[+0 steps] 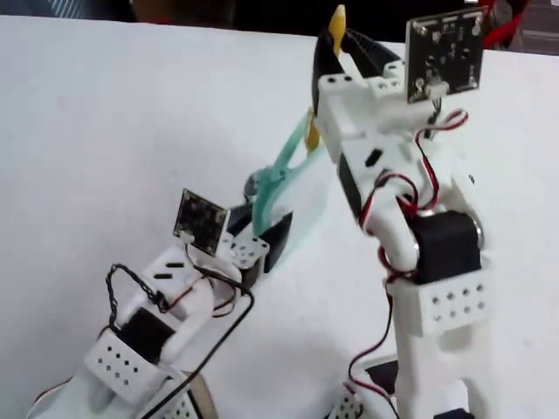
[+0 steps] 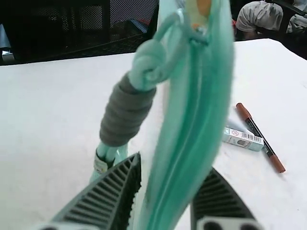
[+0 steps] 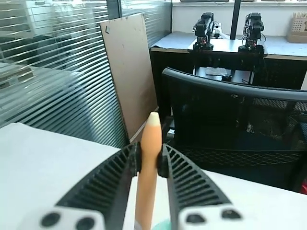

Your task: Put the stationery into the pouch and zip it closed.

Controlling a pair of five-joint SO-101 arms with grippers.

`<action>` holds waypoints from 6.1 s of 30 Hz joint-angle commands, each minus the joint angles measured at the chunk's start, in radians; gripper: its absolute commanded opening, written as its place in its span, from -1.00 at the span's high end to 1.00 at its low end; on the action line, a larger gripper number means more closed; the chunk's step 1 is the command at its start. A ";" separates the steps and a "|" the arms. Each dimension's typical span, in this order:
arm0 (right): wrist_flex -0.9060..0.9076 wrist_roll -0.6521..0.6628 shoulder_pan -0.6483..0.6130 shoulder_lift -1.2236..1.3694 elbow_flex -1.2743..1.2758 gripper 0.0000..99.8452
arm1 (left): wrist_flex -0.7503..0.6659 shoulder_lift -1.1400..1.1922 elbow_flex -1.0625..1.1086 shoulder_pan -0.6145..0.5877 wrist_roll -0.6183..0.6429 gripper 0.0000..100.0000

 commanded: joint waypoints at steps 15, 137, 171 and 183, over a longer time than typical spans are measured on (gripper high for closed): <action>0.048 0.081 -0.082 -0.042 -0.008 0.62 | -0.021 0.001 -0.006 -0.004 0.006 0.68; 0.845 0.089 0.542 0.423 -0.566 0.96 | -0.015 -0.004 0.021 -0.008 0.005 0.68; 0.010 0.094 -0.004 -0.077 -0.100 0.96 | -0.020 -0.004 0.023 -0.001 -0.072 0.68; -0.214 0.098 -0.104 -0.068 -0.060 0.96 | -0.020 -0.002 0.023 -0.001 -0.072 0.68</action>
